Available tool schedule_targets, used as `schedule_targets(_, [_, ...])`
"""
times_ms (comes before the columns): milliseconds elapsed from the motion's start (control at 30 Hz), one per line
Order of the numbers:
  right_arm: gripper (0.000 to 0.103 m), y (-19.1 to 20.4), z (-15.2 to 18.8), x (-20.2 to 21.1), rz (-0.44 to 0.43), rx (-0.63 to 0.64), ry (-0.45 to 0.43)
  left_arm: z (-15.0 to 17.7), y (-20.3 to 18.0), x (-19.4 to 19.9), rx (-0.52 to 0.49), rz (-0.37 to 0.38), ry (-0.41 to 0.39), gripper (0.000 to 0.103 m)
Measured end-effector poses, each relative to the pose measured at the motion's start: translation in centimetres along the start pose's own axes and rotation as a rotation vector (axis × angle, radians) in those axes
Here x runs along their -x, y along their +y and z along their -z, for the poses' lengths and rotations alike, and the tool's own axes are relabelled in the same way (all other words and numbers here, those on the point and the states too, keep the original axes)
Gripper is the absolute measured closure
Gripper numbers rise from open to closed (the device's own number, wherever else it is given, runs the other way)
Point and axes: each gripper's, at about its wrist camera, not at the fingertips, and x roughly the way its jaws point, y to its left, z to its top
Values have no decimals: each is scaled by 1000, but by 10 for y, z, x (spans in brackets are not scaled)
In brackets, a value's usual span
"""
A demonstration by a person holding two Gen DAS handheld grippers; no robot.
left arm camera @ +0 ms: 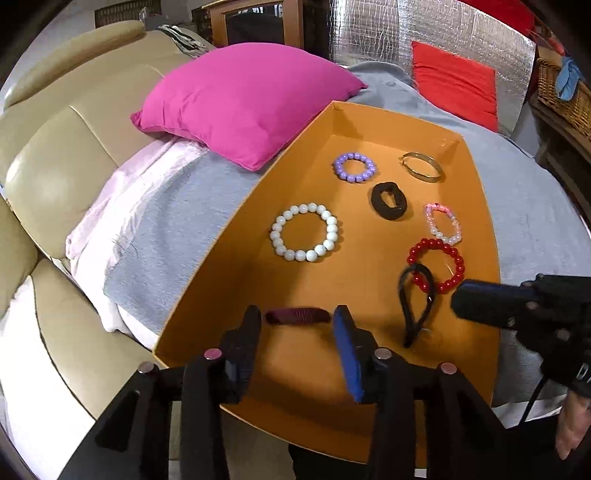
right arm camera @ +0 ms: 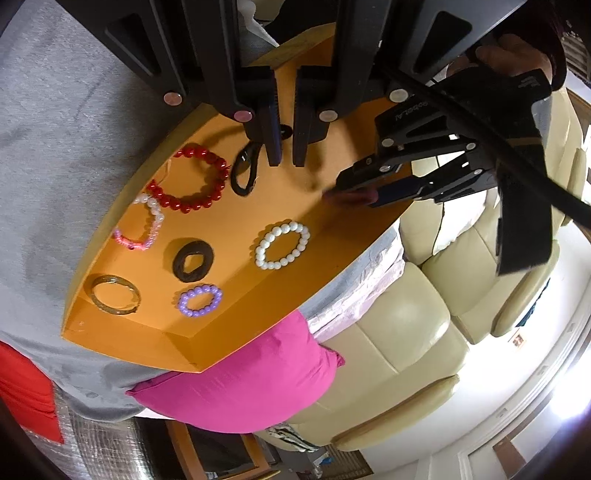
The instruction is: Organize jewelry
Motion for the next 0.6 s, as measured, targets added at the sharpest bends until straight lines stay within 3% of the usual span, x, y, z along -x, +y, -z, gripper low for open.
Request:
schedule_targets(67, [94,-3,-2,5,7,-9,-11,-1,-1,2,-5,-17,-5,59])
schedule_targets(133, [94,-8,-3,11,18,-19,-25,-3,-2,6,-1,-39,-16,49])
schedule_targets(233, [93,-16,-5,20,27,-35,-46,-7,-4,14,-6,-66,-42,47])
schedule_targets(400, [62,-26,-4,40,70,-40,-98,-15,-10,31,-15,-137,-84,45])
schedule_targets(467, [56,-29,-3,51,90,-41,-130,-19,-11,40,2,-145,-101,42])
schedule_targets(600, [54,-28,-2,75,153,-12,-191,-25,-12,61,50,-162,-135,36])
